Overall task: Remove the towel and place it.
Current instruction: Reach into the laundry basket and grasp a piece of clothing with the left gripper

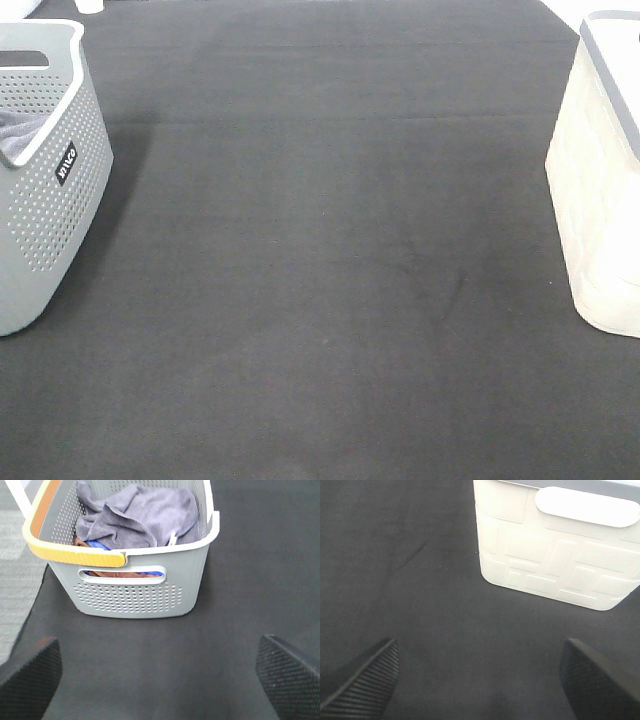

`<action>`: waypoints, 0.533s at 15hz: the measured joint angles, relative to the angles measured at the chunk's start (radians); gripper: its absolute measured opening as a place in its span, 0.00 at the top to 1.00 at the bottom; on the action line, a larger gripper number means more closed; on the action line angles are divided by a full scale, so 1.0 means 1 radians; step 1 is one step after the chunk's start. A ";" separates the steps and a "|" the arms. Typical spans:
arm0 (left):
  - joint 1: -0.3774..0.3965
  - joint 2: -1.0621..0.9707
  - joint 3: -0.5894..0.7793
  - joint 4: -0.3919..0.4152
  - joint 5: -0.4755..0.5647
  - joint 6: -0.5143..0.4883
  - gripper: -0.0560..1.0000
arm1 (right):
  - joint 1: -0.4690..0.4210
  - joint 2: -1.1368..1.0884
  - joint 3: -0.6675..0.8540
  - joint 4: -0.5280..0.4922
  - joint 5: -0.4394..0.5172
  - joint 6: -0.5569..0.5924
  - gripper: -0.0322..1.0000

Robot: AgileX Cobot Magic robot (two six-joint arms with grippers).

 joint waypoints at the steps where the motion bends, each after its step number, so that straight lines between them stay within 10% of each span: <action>1: 0.000 0.078 -0.047 0.000 0.016 0.047 0.01 | 0.000 0.000 0.000 0.000 0.000 0.000 0.20; 8: 0.000 0.620 -0.408 0.050 0.016 0.563 0.01 | 0.000 0.000 0.000 0.000 0.000 0.000 0.20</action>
